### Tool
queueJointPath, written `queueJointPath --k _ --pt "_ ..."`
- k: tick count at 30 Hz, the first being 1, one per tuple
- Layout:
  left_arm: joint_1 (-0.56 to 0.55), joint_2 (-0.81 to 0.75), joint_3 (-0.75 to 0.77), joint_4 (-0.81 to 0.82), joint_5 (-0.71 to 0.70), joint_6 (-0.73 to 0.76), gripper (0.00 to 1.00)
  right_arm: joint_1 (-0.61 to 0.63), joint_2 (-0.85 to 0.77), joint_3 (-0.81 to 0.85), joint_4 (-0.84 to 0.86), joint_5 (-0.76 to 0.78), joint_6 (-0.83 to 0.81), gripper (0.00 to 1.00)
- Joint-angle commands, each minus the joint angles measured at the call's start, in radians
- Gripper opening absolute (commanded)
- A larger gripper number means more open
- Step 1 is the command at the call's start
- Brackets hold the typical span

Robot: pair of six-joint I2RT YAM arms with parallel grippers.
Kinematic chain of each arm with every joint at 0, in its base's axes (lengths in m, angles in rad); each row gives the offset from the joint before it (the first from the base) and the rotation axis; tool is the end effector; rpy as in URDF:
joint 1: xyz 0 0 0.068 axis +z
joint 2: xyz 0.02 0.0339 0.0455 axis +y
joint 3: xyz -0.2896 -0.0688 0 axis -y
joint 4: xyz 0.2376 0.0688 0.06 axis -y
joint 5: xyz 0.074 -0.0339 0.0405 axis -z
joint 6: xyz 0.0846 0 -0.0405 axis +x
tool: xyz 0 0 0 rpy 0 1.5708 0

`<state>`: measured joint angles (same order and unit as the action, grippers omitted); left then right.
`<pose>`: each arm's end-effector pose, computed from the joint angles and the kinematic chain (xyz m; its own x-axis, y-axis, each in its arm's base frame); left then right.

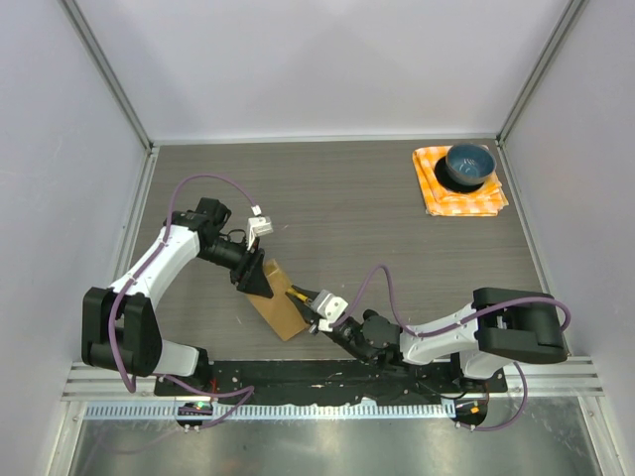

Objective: Unpack the express box
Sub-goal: Cut the express box at the center of the board.

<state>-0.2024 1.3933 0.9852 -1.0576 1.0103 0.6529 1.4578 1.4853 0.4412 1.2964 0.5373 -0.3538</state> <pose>0.2043 -0.1151 0.2410 -0.6560 0.4643 -0.5950 0.7458 0.2780 -0.6053 0.0778 0.3018 0.2634 0.3028 0.0285 -0.9526 -0.7386 0.6388 -0.2156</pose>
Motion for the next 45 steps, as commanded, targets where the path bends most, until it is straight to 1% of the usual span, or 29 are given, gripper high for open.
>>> queueJointPath --k 1,7,25,45 --pt "-0.002 -0.007 -0.017 0.028 -0.096 0.03 0.26 0.004 -0.017 0.011 0.373 0.01 -0.016 0.01" --pt "-0.002 -0.014 -0.02 0.018 -0.09 0.045 0.26 0.003 -0.007 0.028 0.373 0.026 -0.071 0.01" --pt "-0.002 -0.016 -0.013 -0.015 -0.075 0.08 0.26 -0.019 0.024 0.059 0.373 0.009 -0.051 0.01" --pt "-0.002 -0.014 -0.011 -0.024 -0.07 0.09 0.26 -0.024 -0.036 0.025 0.36 -0.003 -0.051 0.01"
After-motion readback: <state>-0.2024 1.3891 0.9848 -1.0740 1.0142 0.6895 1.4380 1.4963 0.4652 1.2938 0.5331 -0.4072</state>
